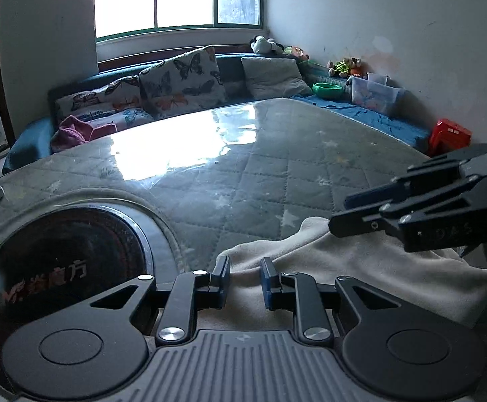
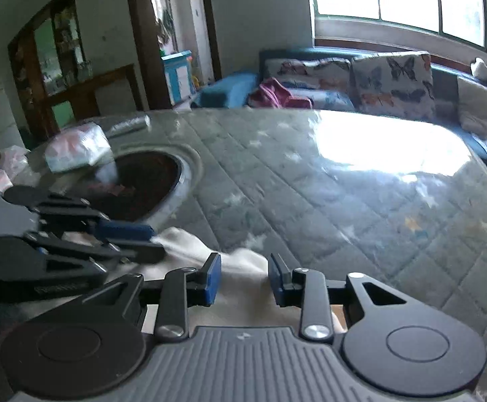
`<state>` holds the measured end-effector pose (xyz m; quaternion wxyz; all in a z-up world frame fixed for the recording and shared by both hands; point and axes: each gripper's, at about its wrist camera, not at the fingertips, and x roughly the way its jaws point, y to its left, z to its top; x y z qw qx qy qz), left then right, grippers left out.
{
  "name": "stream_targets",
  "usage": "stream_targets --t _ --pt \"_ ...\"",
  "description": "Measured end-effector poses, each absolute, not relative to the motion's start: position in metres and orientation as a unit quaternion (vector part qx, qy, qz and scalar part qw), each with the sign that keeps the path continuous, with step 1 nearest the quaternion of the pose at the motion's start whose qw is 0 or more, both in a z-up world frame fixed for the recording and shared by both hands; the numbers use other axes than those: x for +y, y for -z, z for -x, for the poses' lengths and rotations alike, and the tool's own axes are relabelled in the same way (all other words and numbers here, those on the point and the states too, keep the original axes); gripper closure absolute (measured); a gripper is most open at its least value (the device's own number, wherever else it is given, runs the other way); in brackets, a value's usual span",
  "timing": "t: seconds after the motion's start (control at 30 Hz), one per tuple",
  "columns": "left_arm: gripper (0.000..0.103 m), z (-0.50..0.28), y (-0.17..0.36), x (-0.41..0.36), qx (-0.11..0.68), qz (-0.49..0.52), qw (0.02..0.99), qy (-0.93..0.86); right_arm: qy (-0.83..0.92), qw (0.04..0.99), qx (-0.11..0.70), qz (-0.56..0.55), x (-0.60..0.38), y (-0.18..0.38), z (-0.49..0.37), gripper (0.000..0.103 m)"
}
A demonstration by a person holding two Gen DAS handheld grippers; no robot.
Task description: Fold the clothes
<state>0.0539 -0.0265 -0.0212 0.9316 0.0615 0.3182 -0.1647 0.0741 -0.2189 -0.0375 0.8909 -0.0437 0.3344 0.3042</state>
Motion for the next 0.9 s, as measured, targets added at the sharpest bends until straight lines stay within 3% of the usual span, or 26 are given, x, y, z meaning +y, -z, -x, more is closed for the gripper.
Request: stream_targets --t 0.33,0.9 --pt "0.080 -0.053 0.018 -0.029 0.319 -0.061 0.932 0.160 -0.297 0.888 0.341 0.078 -0.197 0.052 -0.080 0.073" --pt "0.080 -0.026 0.011 -0.050 0.308 -0.034 0.933 0.184 -0.240 0.909 0.340 0.027 -0.269 0.050 -0.045 0.073"
